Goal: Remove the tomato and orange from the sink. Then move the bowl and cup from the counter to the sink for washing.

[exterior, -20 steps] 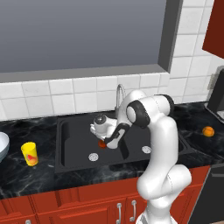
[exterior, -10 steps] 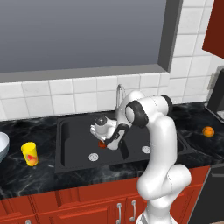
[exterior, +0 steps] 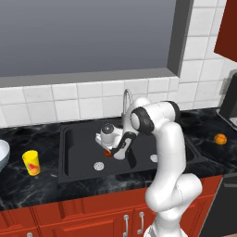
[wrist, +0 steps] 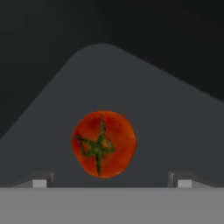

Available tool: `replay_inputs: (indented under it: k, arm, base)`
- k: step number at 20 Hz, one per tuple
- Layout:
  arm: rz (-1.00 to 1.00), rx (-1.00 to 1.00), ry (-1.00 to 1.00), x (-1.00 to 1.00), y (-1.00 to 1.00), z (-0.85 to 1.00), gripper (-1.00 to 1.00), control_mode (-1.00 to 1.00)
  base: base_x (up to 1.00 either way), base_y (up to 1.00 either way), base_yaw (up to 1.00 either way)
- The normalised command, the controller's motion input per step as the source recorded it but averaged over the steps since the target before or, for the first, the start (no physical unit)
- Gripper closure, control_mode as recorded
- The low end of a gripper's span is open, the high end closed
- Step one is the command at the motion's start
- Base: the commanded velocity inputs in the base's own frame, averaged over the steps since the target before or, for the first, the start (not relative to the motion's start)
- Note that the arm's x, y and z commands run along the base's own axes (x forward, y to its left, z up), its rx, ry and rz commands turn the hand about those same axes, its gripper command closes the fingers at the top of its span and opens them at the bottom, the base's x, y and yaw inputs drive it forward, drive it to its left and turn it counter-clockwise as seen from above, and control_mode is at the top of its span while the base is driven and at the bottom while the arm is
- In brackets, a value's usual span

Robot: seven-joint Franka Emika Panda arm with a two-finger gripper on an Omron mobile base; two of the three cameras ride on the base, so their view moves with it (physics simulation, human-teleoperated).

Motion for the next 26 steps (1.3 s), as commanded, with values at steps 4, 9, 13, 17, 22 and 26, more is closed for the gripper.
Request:
replay_inputs:
  k: [4, 9, 13, 17, 22, 26]
  arm:
    - [0.0, 0.0, 0.0, 0.08, 0.0, -0.15, -1.0, -1.0]
    - [0.0, 0.0, 0.0, 0.16, 0.0, -0.12, -1.0, -1.0]
    - [0.0, 0.0, 0.0, 0.17, 0.0, -0.12, -1.0, -1.0]
    - [0.0, 0.0, 0.0, 0.16, 0.0, -0.14, -1.0, -1.0]
    - [0.0, 0.0, 0.0, 0.15, 0.0, -0.16, -1.0, -1.0]
    - [0.0, 0.0, 0.0, 0.15, 0.0, -0.15, -1.0, -1.0]
  base:
    - [0.0, 0.0, 0.0]
    - [0.0, 0.0, 0.0]
    - [0.0, 0.0, 0.0]
    - [0.0, 0.0, 0.0]
    - [0.0, 0.0, 0.0]
    - [0.0, 0.0, 0.0]
